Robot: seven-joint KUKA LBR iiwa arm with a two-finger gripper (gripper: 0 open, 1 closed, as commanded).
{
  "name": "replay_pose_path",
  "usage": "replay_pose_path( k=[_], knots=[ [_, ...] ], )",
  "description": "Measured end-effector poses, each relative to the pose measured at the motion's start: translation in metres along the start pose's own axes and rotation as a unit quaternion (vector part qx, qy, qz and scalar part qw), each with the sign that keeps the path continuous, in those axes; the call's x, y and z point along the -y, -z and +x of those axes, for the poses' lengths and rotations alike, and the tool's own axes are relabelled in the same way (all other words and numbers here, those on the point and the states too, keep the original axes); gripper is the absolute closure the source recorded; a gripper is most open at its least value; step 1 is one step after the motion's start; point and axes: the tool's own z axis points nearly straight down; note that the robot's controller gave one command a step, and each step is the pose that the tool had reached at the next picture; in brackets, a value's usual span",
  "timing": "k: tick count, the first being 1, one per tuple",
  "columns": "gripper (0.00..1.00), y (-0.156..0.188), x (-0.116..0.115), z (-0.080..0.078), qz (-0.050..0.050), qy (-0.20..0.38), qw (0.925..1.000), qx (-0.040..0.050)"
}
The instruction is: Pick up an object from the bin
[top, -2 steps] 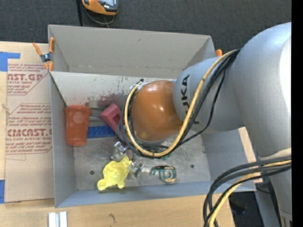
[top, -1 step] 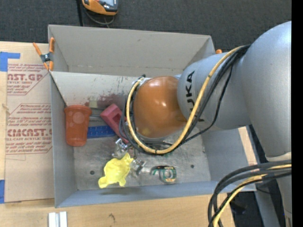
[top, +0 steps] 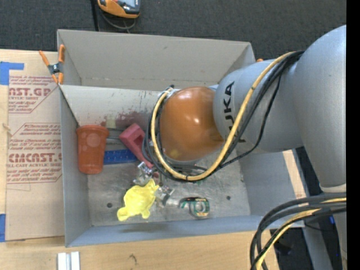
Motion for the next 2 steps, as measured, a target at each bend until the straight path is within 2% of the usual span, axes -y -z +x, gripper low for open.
replay_pose_path(
  k=[1, 2],
  knots=[
    [1.0, 0.012, -0.001, 0.002, -0.002, 0.0, 1.0, -0.0036],
    [1.0, 0.035, -0.001, 0.002, -0.002, 0.0, 1.0, -0.0029]
  ],
)
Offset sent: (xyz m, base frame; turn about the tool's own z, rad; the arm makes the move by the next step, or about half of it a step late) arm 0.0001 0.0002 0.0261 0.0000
